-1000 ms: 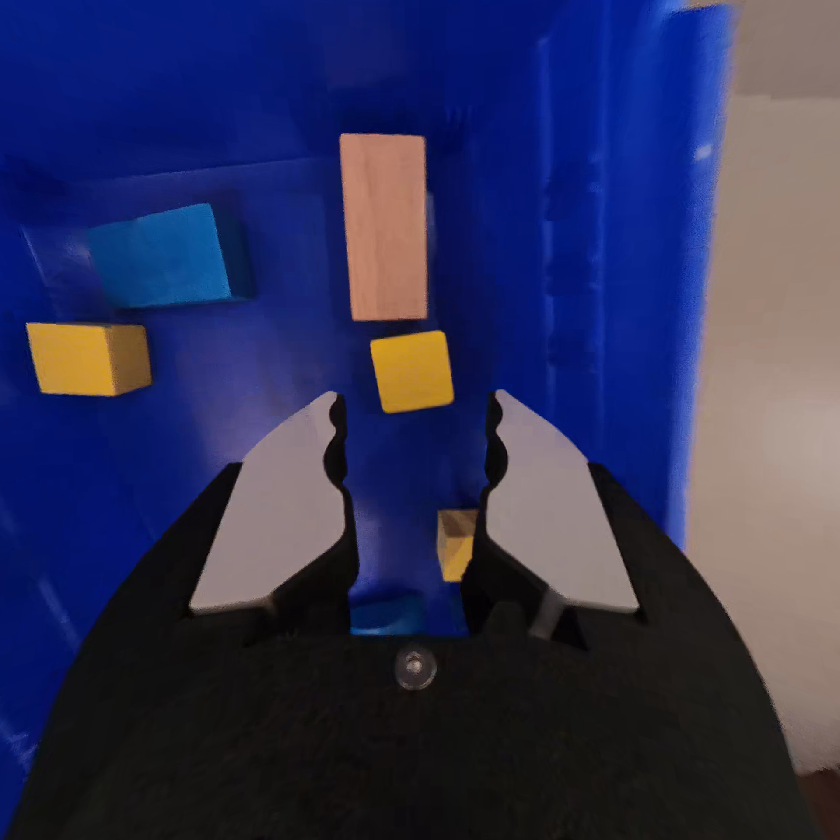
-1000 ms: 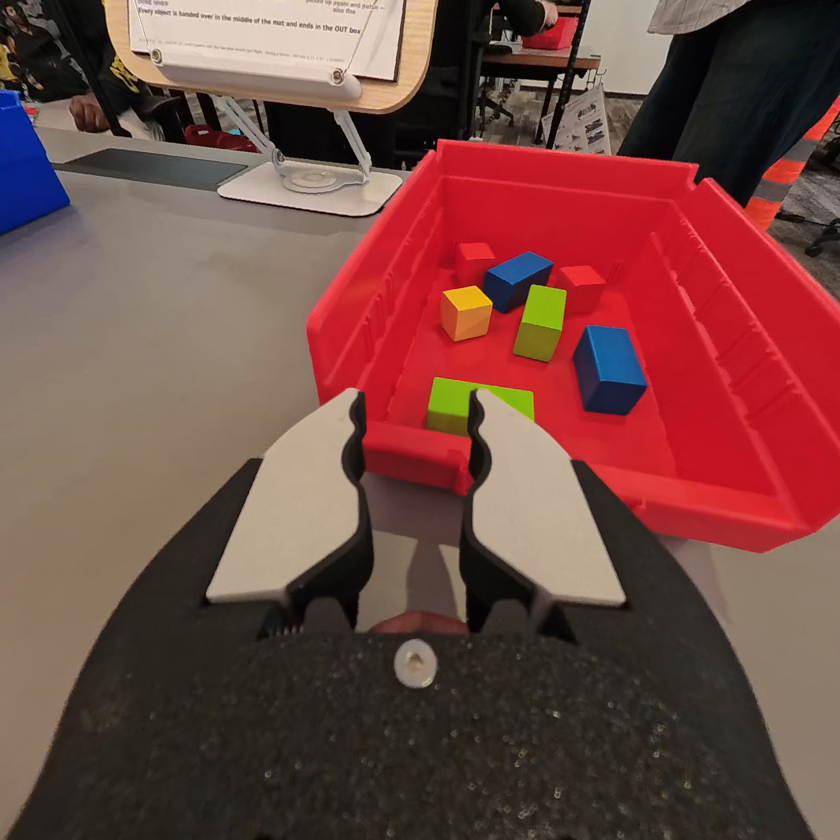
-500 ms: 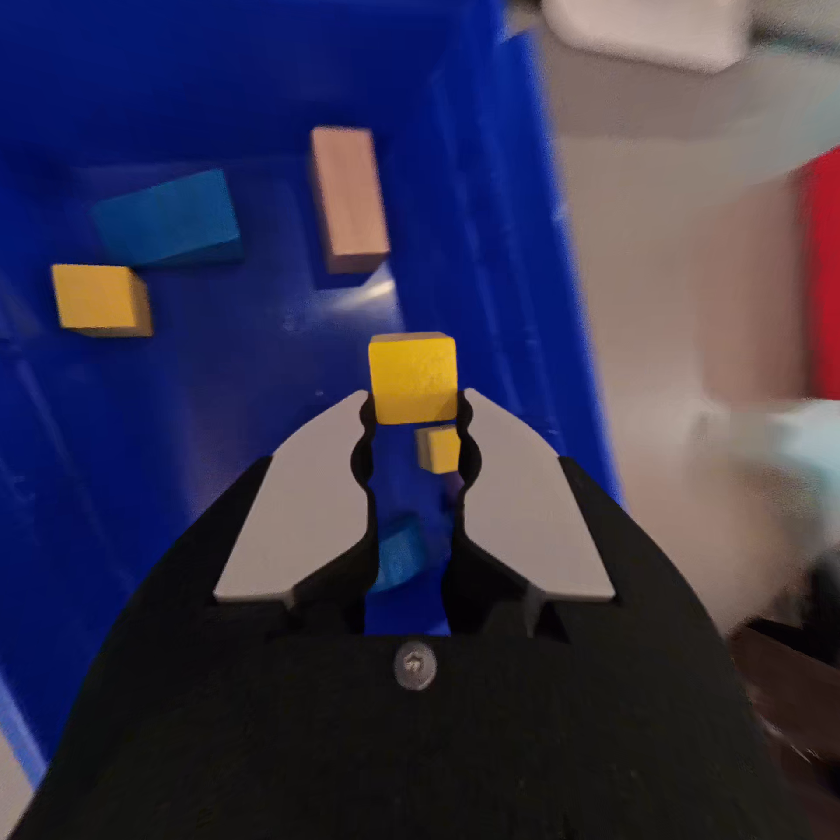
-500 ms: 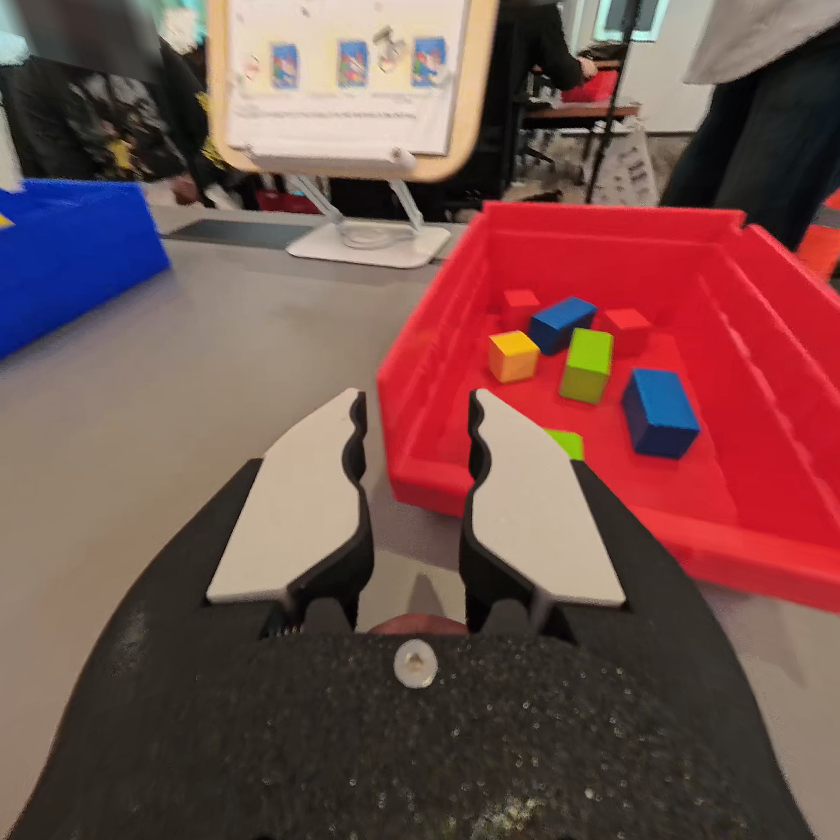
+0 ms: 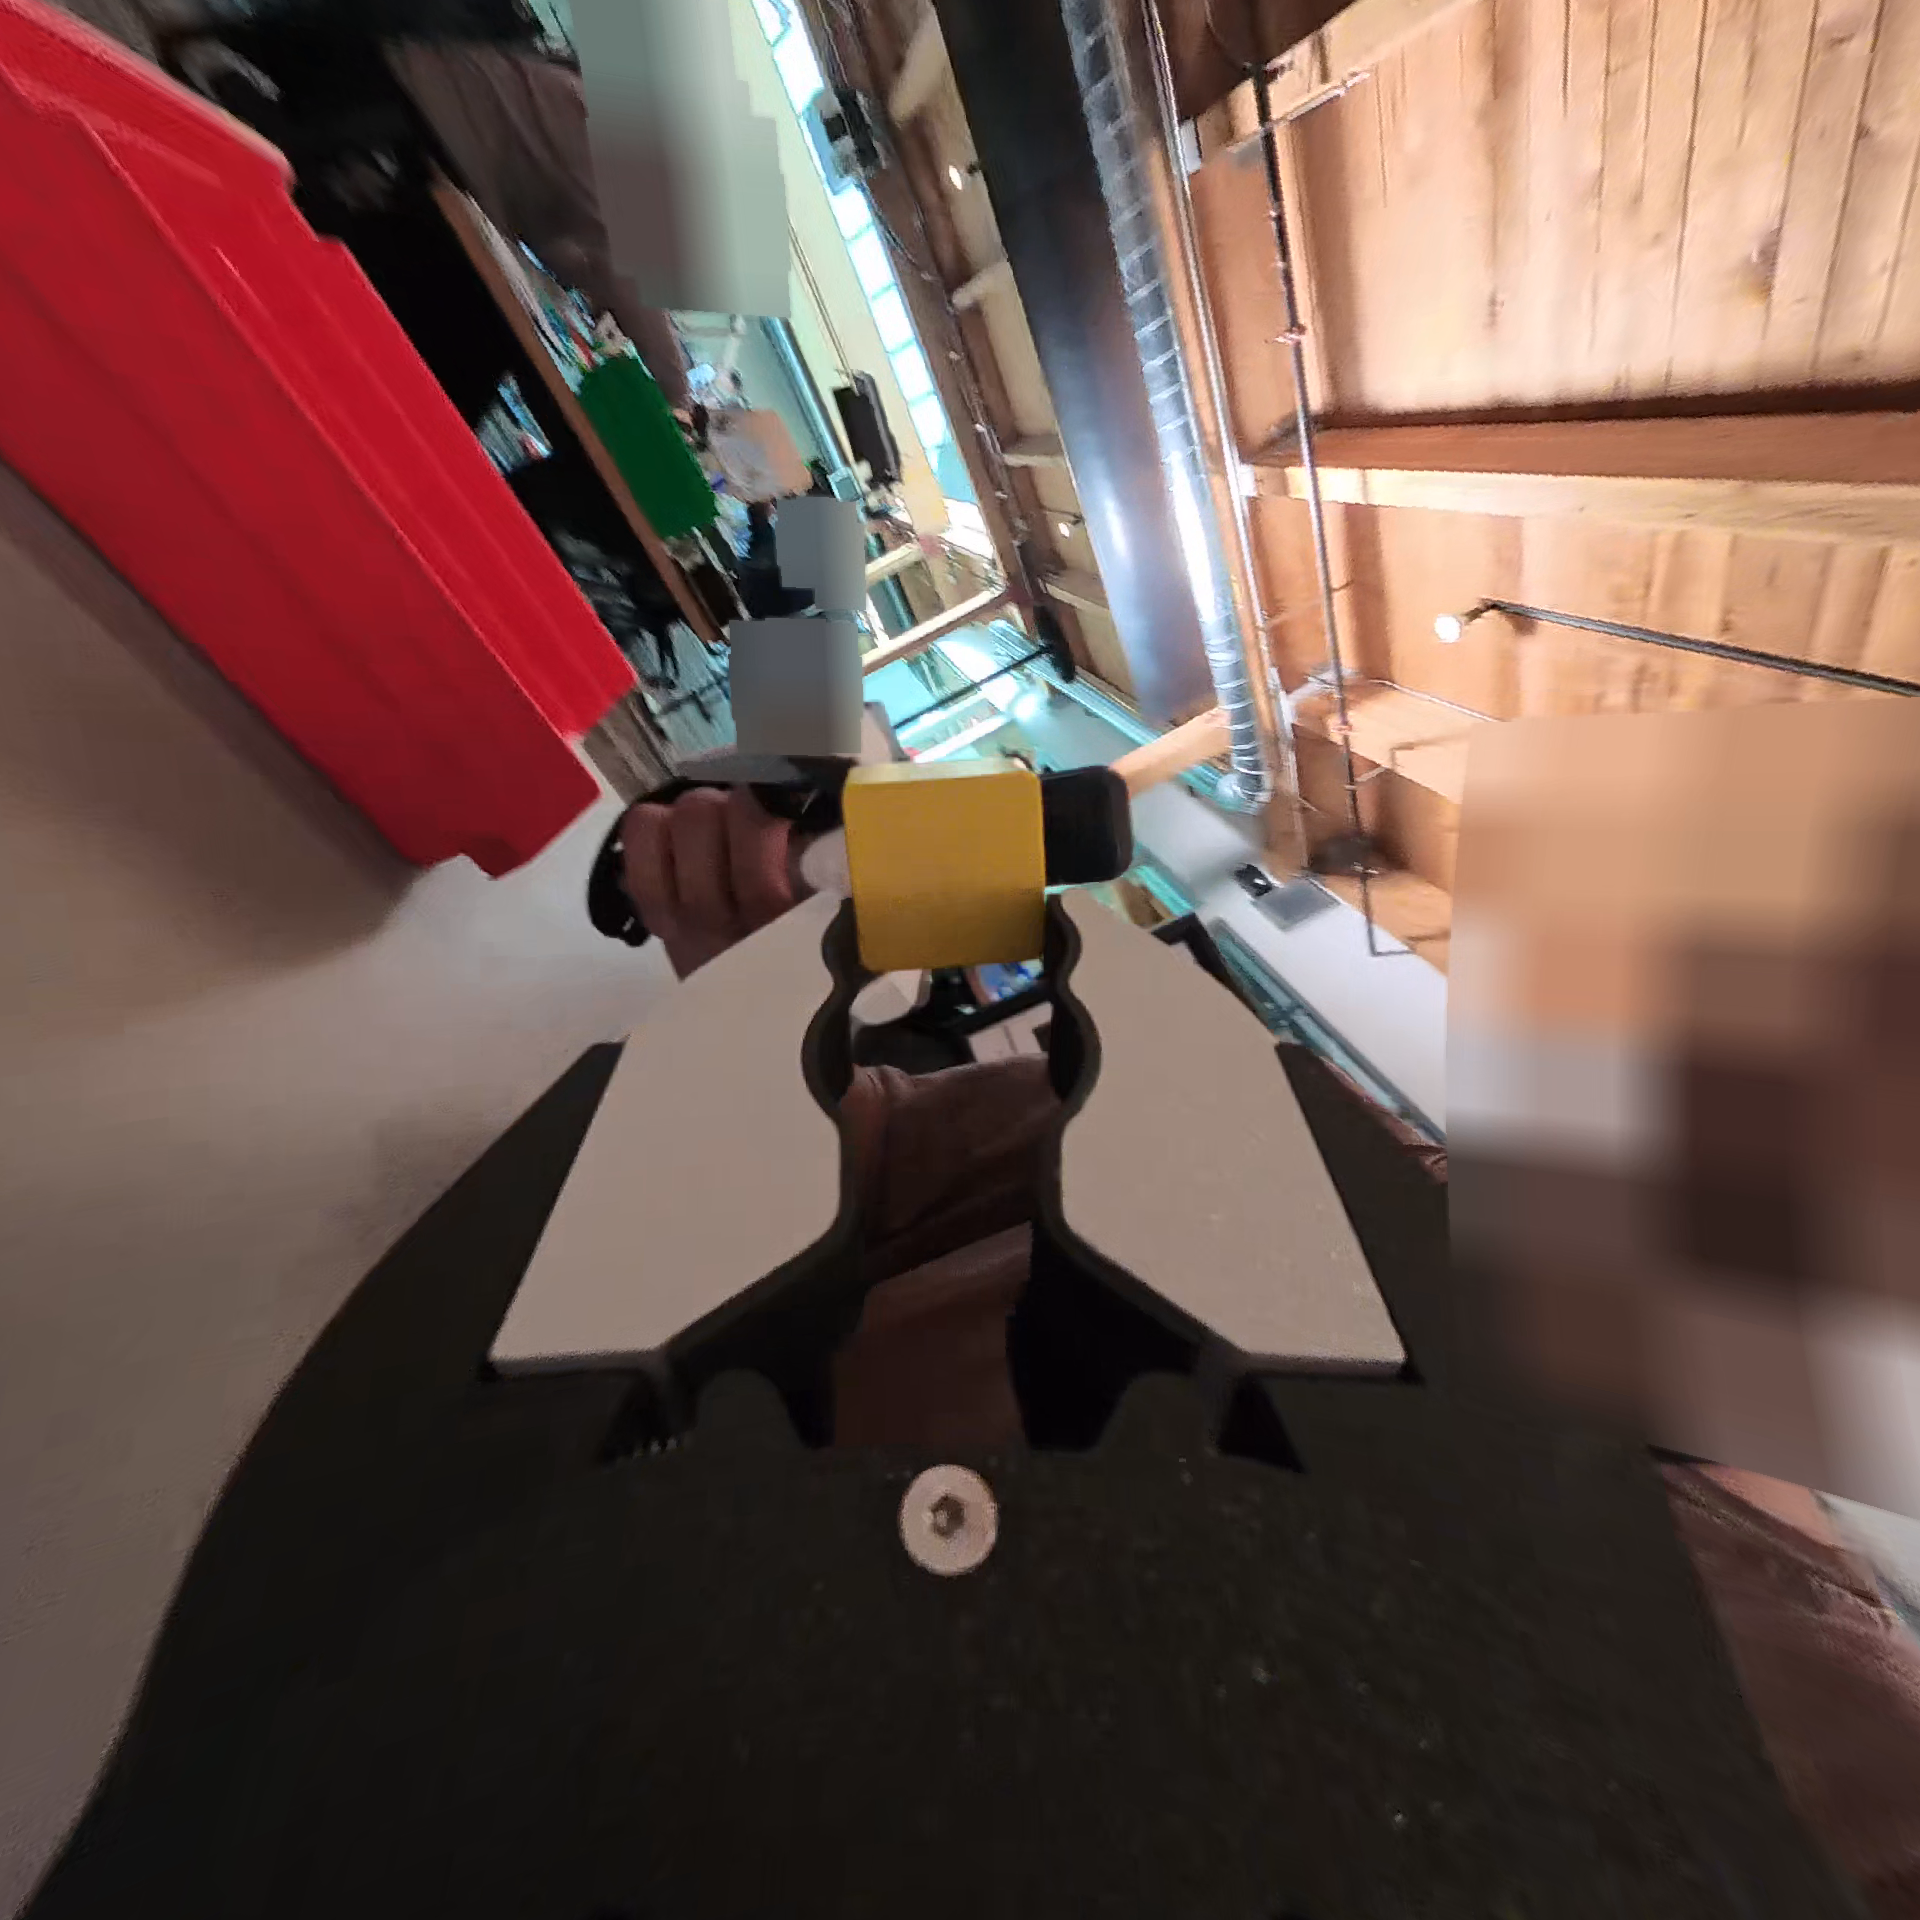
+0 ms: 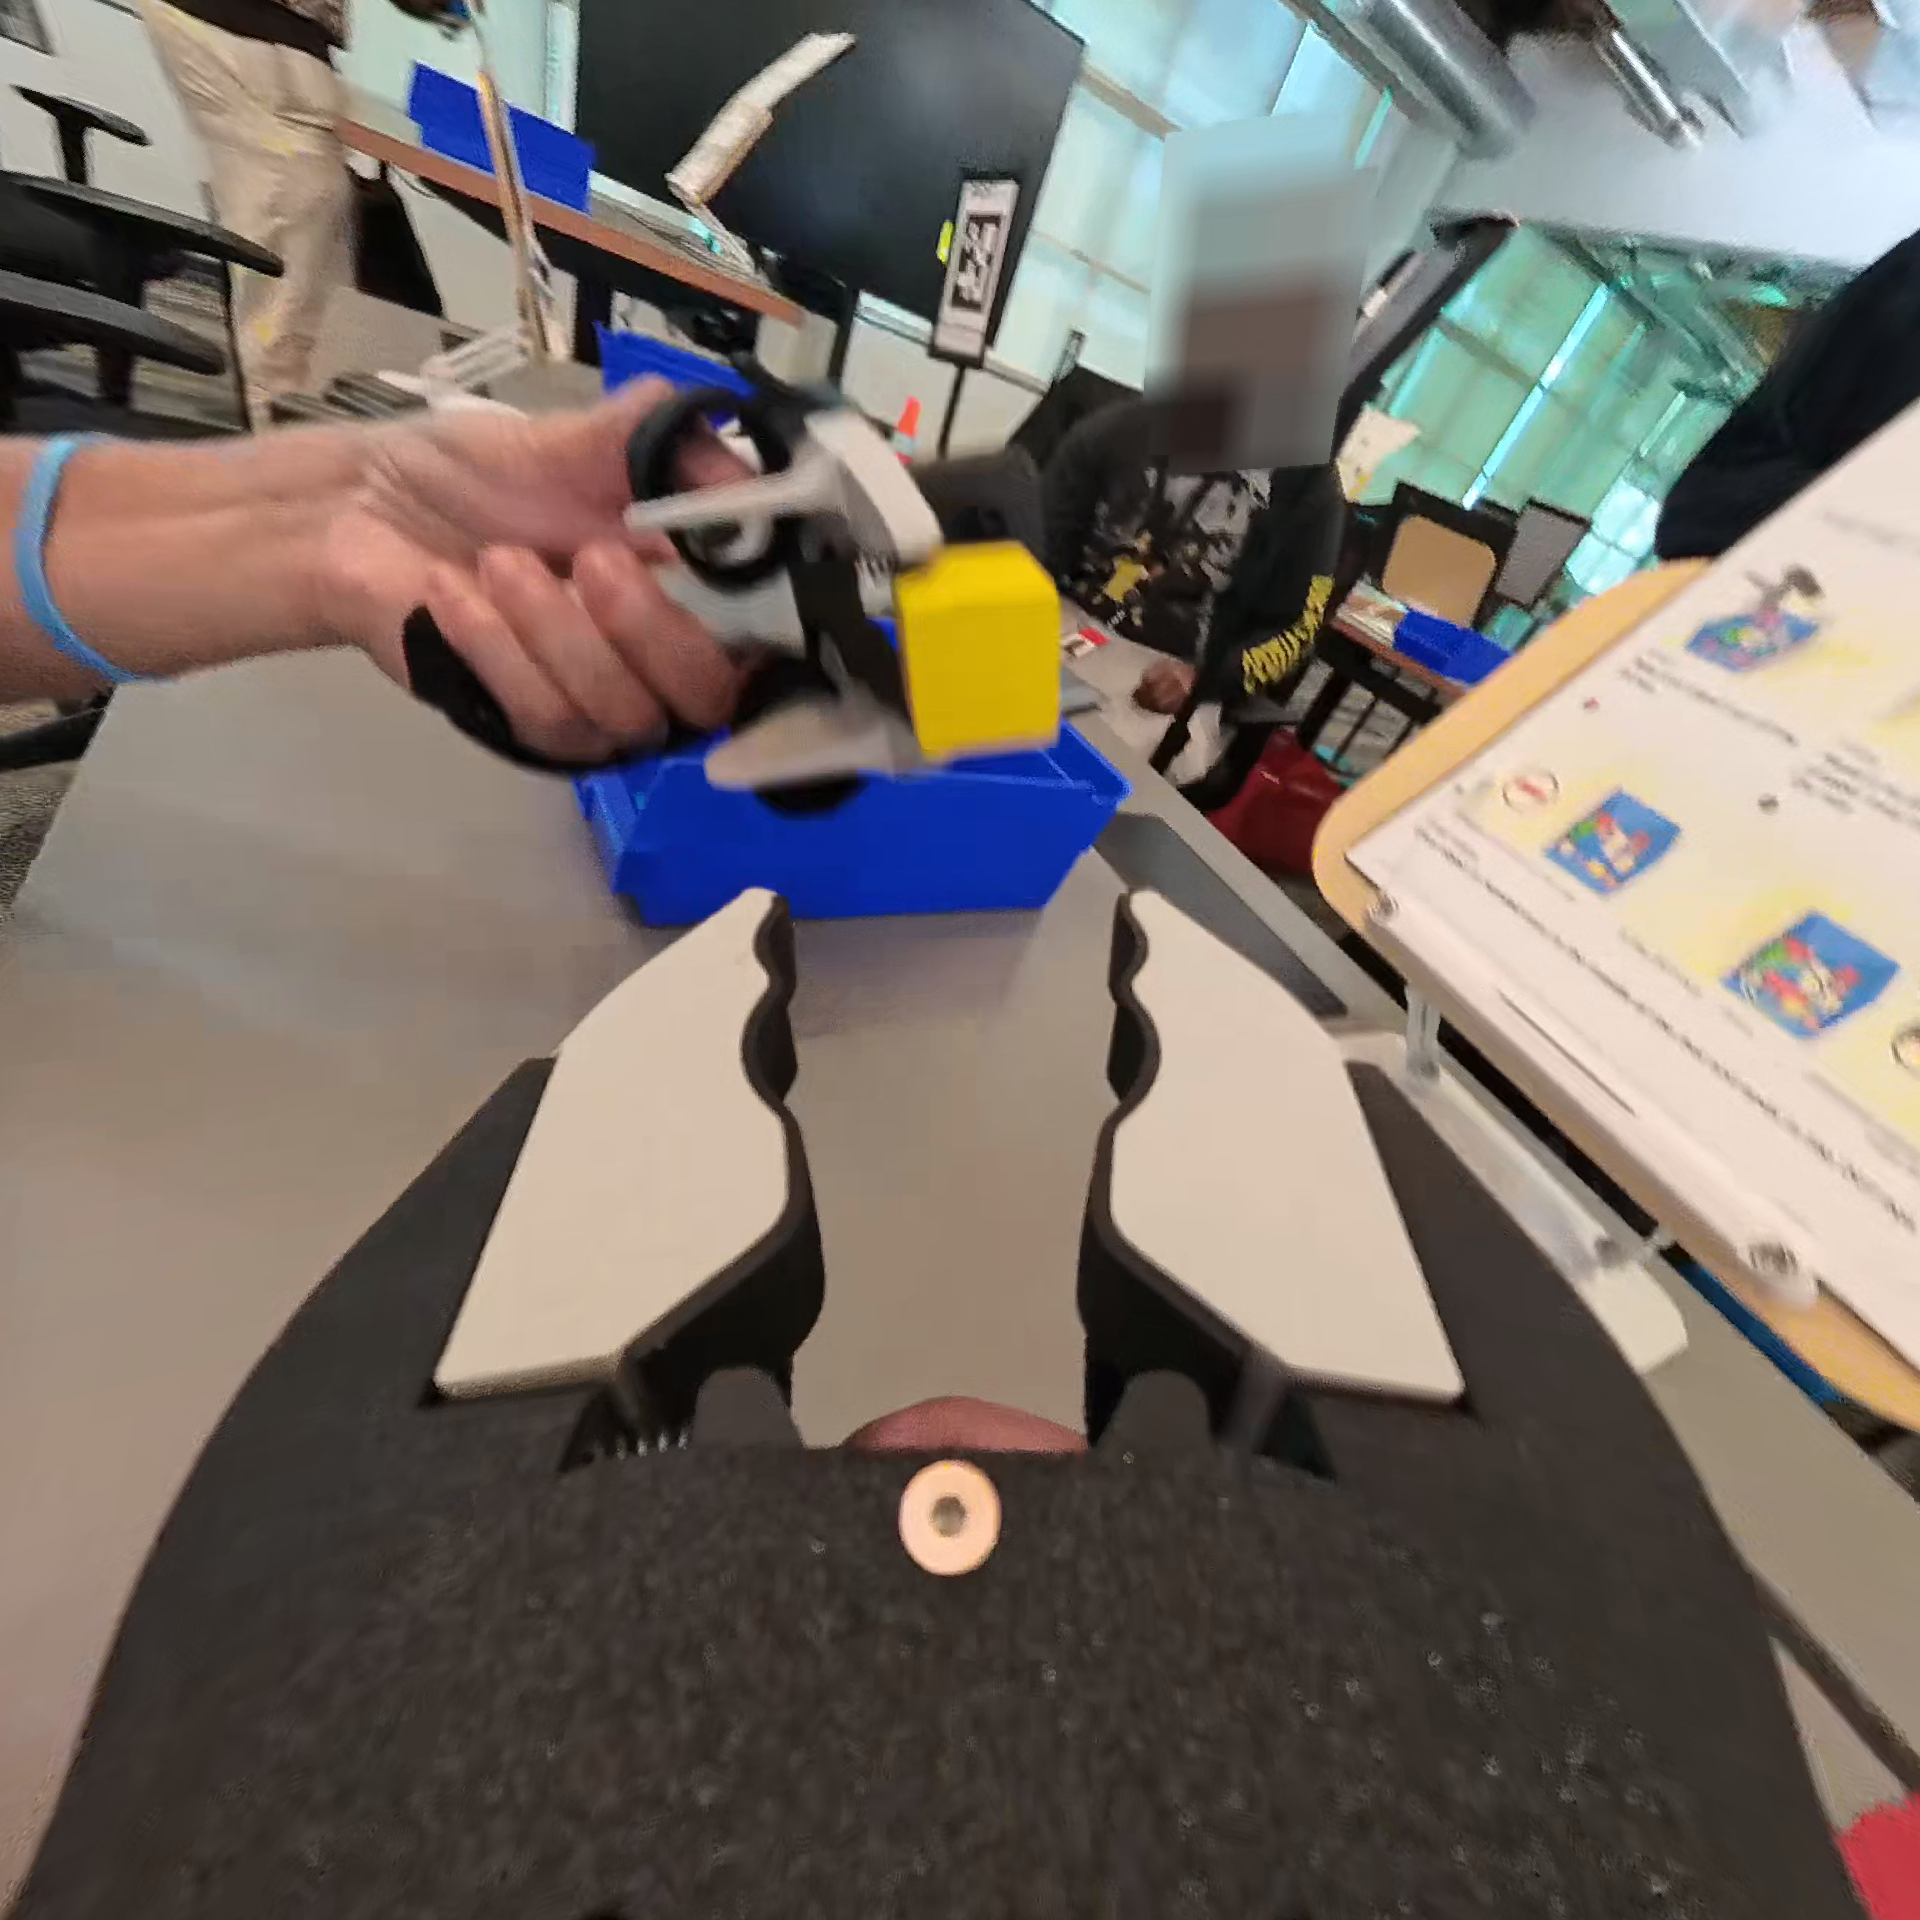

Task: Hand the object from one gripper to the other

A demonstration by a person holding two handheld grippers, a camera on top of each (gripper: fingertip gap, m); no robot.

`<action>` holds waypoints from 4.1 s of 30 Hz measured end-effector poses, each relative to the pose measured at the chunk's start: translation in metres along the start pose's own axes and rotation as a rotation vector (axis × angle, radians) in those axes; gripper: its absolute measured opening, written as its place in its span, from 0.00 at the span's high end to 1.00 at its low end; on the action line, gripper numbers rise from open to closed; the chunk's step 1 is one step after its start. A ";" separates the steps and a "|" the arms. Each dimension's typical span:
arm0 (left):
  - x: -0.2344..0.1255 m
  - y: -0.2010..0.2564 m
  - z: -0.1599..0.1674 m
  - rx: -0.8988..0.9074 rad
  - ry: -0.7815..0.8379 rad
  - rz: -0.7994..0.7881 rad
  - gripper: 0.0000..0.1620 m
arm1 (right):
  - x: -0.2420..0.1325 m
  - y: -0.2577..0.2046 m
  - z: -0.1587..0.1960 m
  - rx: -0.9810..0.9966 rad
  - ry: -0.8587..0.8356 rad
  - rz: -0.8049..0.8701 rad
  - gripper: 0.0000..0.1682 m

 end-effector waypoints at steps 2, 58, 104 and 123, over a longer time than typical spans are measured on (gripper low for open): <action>0.014 -0.016 0.005 -0.041 -0.020 0.013 0.79 | 0.006 -0.001 -0.008 -0.010 0.029 -0.002 0.66; -0.021 -0.058 0.155 0.276 -0.301 -0.555 0.75 | -0.169 0.195 0.112 0.165 -1.578 0.497 0.69; -0.210 -0.069 -0.115 -0.114 -0.275 -1.804 0.70 | -0.185 0.032 0.120 0.444 -0.368 0.832 0.73; -0.135 0.089 -0.031 0.561 -0.703 -1.293 0.79 | -0.131 0.037 0.071 0.348 -0.278 0.243 0.73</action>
Point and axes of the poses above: each gripper's, where its closed fingertips meet, x out along the fingers, z out of its underside, y = z × x across the jaws, the point moved 10 cm from there along -x, back along the fingers, and after that the axes turned 15 degrees about z, right-handed, at the moved point
